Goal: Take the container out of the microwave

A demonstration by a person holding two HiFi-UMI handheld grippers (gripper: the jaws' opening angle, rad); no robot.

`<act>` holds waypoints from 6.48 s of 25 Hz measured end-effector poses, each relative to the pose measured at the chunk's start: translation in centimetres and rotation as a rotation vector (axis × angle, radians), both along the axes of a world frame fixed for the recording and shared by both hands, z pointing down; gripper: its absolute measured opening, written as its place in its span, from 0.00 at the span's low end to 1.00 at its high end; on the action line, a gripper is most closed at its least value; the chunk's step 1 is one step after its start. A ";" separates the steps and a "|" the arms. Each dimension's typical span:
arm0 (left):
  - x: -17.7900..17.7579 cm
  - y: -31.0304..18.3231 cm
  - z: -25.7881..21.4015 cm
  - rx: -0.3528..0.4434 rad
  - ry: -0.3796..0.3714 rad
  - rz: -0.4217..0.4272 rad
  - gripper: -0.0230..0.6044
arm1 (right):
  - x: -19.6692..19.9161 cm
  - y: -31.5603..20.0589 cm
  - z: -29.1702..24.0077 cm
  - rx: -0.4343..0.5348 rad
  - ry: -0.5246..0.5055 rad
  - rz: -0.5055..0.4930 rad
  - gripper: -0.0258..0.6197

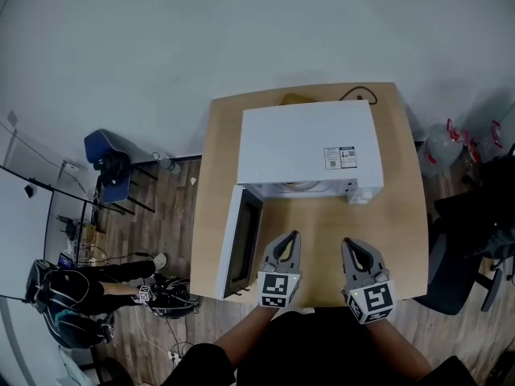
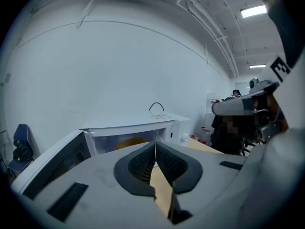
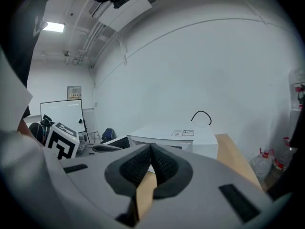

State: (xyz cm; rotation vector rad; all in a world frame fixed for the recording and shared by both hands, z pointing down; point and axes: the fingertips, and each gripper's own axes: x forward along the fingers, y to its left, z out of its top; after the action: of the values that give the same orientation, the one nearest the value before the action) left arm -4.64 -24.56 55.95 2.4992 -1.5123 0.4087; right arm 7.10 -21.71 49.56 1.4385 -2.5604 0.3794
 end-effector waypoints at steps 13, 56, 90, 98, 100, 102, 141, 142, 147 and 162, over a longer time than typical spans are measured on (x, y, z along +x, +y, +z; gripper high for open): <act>1.7 -8.3 4.5 -0.027 -0.047 0.008 0.06 | 3.8 -4.4 1.4 -0.052 -0.013 0.034 0.13; 3.0 -20.0 17.8 -0.199 -0.521 0.199 0.30 | 4.7 -7.1 3.8 -0.106 -0.054 0.050 0.13; 0.5 -11.1 15.2 -0.229 -0.469 0.213 0.12 | 3.1 -1.1 1.6 -0.051 -0.035 0.048 0.13; 0.2 -4.7 12.0 -0.173 -0.424 0.217 0.12 | 3.1 3.0 0.4 -0.020 -0.026 0.084 0.13; 0.0 -2.7 10.9 -0.156 -0.406 0.209 0.12 | 3.2 4.5 0.2 -0.020 -0.023 0.095 0.13; -0.1 -0.7 9.8 -0.142 -0.380 0.205 0.12 | 3.1 6.0 -0.2 -0.014 -0.019 0.101 0.13; -4.5 22.9 -10.3 0.141 0.057 -0.029 0.11 | -1.5 20.2 -5.4 0.119 0.084 0.061 0.13; -4.4 22.9 -10.3 0.143 0.061 -0.030 0.11 | -1.6 20.2 -5.4 0.118 0.086 0.057 0.13; -4.3 22.9 -10.8 0.156 0.070 -0.039 0.11 | -2.2 20.4 -5.3 0.114 0.097 0.042 0.13; -4.8 22.4 -10.2 0.151 0.055 -0.049 0.11 | -2.6 20.2 -4.8 0.111 0.103 0.032 0.13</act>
State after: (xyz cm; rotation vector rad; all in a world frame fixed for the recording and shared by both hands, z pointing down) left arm -9.46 -2.11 45.72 2.5561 -1.6357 0.2238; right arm 4.47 -1.54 44.71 1.4962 -2.5141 0.1652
